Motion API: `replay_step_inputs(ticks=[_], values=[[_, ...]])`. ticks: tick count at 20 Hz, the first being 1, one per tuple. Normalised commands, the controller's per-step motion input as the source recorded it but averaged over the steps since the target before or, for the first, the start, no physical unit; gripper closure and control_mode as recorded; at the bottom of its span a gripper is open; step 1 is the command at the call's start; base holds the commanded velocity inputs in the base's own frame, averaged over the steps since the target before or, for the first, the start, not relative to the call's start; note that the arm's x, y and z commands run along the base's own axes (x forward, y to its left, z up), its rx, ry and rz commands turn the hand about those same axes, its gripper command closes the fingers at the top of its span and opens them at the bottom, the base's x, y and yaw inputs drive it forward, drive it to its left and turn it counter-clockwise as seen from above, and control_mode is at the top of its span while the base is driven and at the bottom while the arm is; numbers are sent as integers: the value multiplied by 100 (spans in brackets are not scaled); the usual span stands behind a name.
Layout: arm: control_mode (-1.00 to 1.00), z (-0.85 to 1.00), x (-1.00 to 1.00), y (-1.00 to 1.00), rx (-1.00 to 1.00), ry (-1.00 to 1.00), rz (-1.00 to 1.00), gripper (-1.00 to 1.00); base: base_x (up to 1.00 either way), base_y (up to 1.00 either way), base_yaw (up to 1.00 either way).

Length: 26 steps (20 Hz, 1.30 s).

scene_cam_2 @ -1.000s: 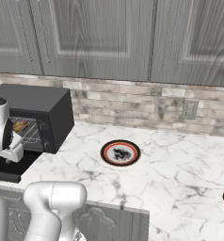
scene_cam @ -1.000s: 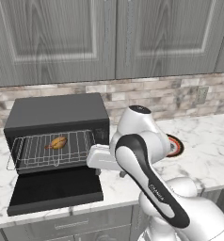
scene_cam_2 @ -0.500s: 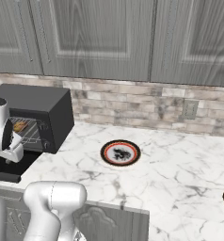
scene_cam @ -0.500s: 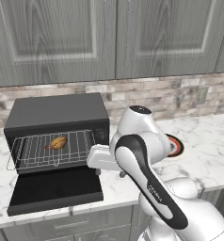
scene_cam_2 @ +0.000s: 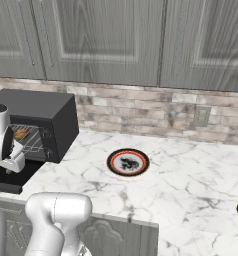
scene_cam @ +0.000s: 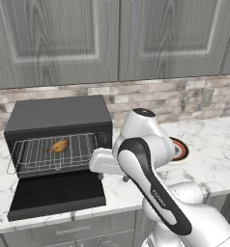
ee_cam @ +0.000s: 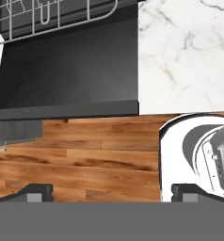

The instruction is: Open the toaster oven door. Place the bread on the top rack in the toaster oven and place the chicken drumstick on the bottom rack.

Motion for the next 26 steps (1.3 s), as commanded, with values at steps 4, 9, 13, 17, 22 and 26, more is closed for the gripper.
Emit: replay_step_inputs(ticks=[4, 9, 13, 17, 22, 26], values=[[100, 0, 0, 0, 0, 0, 0, -100, 0, 0, 0], [100, 0, 0, 0, 0, 0, 0, -100, -8, 1, 0], [100, 0, 0, 0, 0, 0, 0, -100, -55, 0, 0], [100, 0, 0, 0, 0, 0, 0, -100, -62, 0, -1], [100, 0, 0, 0, 0, 0, 0, -100, -12, 46, -10], [100, 0, 0, 0, 0, 0, 0, -100, 0, 76, -15]])
